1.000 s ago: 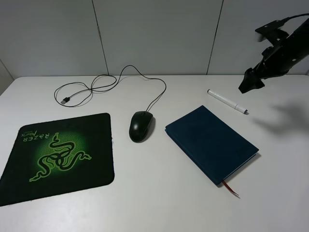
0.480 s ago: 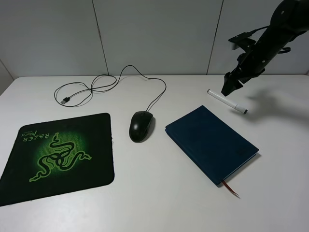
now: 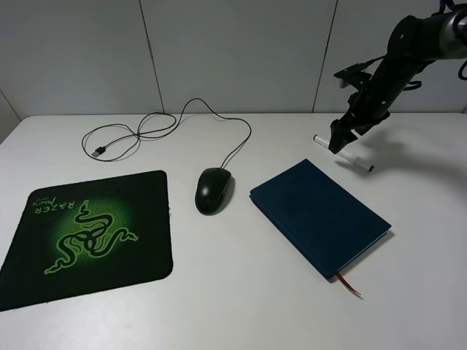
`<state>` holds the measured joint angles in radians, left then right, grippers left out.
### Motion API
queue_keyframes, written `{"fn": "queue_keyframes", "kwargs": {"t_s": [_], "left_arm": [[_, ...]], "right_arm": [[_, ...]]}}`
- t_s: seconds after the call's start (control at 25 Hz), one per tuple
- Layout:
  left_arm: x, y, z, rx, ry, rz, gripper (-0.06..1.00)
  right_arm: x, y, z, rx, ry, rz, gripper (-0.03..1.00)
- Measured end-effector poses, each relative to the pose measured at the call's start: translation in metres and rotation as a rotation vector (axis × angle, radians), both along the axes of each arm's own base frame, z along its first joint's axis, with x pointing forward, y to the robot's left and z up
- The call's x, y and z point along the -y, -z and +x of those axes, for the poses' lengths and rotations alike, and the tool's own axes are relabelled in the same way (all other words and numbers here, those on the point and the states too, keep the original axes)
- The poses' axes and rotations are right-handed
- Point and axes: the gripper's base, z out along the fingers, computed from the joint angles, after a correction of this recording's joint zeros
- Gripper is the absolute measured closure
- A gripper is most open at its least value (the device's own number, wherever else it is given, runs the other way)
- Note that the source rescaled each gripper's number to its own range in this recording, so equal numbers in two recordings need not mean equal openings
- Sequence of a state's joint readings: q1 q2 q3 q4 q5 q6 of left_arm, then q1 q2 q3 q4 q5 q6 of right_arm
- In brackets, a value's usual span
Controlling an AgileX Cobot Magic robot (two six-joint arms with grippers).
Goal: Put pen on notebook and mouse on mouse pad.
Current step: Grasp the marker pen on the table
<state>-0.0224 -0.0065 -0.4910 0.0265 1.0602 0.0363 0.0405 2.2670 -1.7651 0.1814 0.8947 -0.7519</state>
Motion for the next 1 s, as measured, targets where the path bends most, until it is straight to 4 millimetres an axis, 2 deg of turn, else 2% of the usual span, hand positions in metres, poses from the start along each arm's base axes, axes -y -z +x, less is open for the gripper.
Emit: {"fn": "queue_keyframes", "kwargs": {"t_s": [0.28, 1.0], "left_arm": [[0.000, 0.000, 0.000, 0.000, 0.000, 0.000, -0.06], [0.000, 0.000, 0.000, 0.000, 0.000, 0.000, -0.06]], "right_arm": [[0.002, 0.016, 0.002, -0.026, 0.015, -0.020, -0.03], [0.003, 0.026, 0.004, -0.025, 0.019, -0.027, -0.03]]}}
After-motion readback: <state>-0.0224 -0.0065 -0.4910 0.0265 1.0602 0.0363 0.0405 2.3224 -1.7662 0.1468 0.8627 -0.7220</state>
